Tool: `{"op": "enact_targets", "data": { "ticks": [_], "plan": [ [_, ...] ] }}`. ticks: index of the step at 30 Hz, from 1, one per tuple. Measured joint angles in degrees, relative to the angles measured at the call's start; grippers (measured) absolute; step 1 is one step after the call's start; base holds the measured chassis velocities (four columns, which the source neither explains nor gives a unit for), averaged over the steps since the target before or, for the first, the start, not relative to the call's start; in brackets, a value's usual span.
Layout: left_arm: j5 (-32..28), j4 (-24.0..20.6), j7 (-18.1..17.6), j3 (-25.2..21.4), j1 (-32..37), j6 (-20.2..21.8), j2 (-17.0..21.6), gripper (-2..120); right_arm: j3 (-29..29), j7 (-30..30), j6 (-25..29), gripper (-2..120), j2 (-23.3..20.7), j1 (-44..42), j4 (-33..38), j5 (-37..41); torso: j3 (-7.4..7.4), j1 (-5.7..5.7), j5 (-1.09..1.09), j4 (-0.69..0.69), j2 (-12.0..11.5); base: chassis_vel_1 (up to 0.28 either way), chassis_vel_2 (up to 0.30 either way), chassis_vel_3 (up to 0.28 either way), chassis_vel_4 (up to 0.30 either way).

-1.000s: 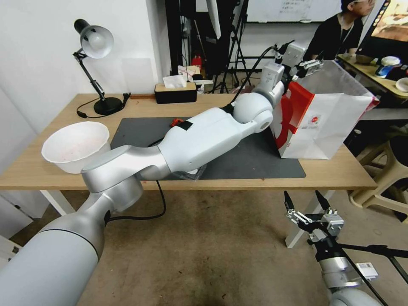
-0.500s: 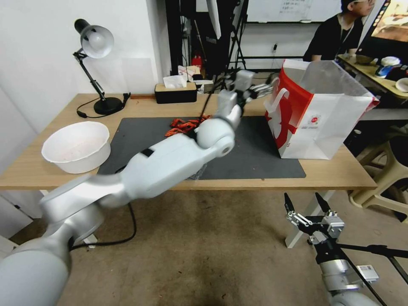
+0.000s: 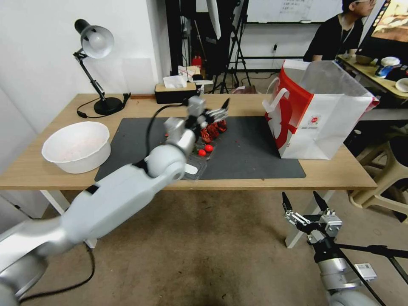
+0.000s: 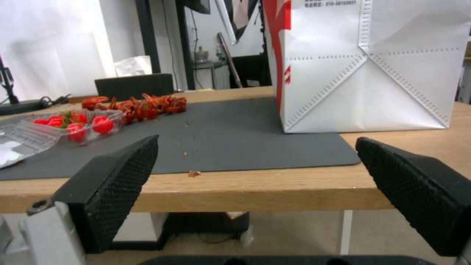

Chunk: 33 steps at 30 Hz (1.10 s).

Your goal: Pick up the trash from the table and place it into the takeout bag.

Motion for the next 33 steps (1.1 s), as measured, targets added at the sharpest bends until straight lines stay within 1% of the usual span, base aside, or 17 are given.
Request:
{"op": "enact_targets", "data": {
  "ticks": [1,3,4,7,9,10,13,14,16,18,19,21,23,26,27,31,33],
  "plan": [
    [0.00,0.00,0.00,0.00,0.00,0.00,0.00,100,0.00,0.00,0.00,100,0.00,0.00,0.00,0.00,0.00,0.00,0.00,0.00,0.00,0.000,0.000,0.000,0.000],
    [0.42,-1.80,2.31,-4.12,4.67,-0.71,1.81,100,0.01,0.00,0.00,100,-0.13,-0.09,0.10,0.01,0.00,-0.01,0.00,0.03,0.00,0.000,0.000,0.000,0.000],
    [0.71,-2.50,3.38,-6.23,7.04,-1.41,2.61,100,0.08,0.00,0.02,100,-0.23,-0.26,0.21,0.05,0.00,0.00,-0.01,0.01,0.00,0.000,0.000,0.000,0.000],
    [0.91,-3.30,4.65,-9.10,10.58,-2.81,3.89,100,0.34,-0.01,0.20,100,-0.55,-0.58,0.31,0.21,0.00,0.00,0.01,-0.02,0.00,0.000,0.000,0.000,0.000],
    [0.94,-4.85,6.63,-13.11,15.75,-3.72,5.33,100,0.54,-0.06,0.36,100,-0.84,-0.85,0.55,0.33,0.00,0.00,0.00,-0.02,0.00,0.000,0.000,0.000,0.000],
    [0.94,-4.85,6.63,-13.11,15.75,-3.72,5.33,100,0.54,-0.06,0.36,100,-0.84,-0.85,0.55,0.33,0.00,0.00,0.00,-0.02,0.00,0.000,0.000,0.000,0.000],
    [1.52,-6.57,10.27,-18.41,23.23,-5.10,6.97,100,0.69,-0.09,0.39,100,-0.89,-0.93,0.81,0.44,-0.01,0.00,-0.01,0.01,0.01,0.000,0.000,0.000,0.000],
    [1.52,-6.57,10.27,-18.41,23.23,-5.10,6.97,100,0.69,-0.09,0.39,100,-0.89,-0.93,0.81,0.44,-0.01,0.00,-0.01,0.01,0.01,0.000,0.000,0.000,0.000],
    [1.94,-7.59,11.57,-22.10,27.83,-6.23,7.16,100,0.69,-0.11,0.44,100,-0.85,-0.96,0.91,0.45,0.00,0.00,0.01,-0.01,0.00,0.000,0.000,0.000,0.000],
    [3.06,-8.32,11.97,-25.19,32.92,-7.69,6.81,100,0.61,-0.14,0.51,100,-0.75,-0.98,0.97,0.45,0.00,0.00,0.02,-0.01,0.00,0.000,0.000,0.000,0.000],
    [3.06,-8.32,11.97,-25.19,32.92,-7.69,6.81,100,0.61,-0.14,0.51,100,-0.75,-0.98,0.97,0.45,0.00,0.00,0.02,-0.01,0.00,0.000,0.000,0.000,0.000],
    [5.74,-8.32,12.06,-27.14,37.47,-9.67,5.93,100,0.58,-0.20,0.71,100,-0.64,-1.11,1.09,0.41,-0.01,-0.01,0.00,0.01,0.00,0.000,0.000,0.000,0.000],
    [6.69,-8.24,12.16,-27.96,38.98,-10.50,5.56,100,0.61,-0.22,0.81,100,-0.64,-1.24,1.12,0.41,0.00,0.00,0.00,0.00,0.00,0.000,0.000,0.000,0.000],
    [8.73,-8.21,12.80,-31.26,44.89,-12.59,3.97,100,1.11,-0.51,1.21,100,-1.07,-1.83,1.19,0.74,0.00,0.00,0.00,0.01,0.00,0.000,0.000,0.000,0.000],
    [8.73,-8.21,12.80,-31.26,44.89,-12.59,3.97,100,1.11,-0.51,1.21,100,-1.07,-1.83,1.19,0.74,0.00,0.00,0.00,0.01,0.00,0.000,0.000,0.000,0.000],
    [10.33,-8.33,13.19,-34.25,49.01,-14.14,2.77,100,1.60,-0.86,1.59,100,-1.42,-2.21,1.21,1.28,0.00,0.00,0.01,-0.01,0.00,0.000,0.000,0.000,0.000],
    [12.31,-8.78,11.68,-35.65,51.21,-14.32,2.09,100,1.83,-1.18,1.76,100,-1.48,-2.28,1.21,1.62,0.00,0.00,0.03,-0.01,0.00,0.000,0.000,0.000,0.000]
  ]
}}
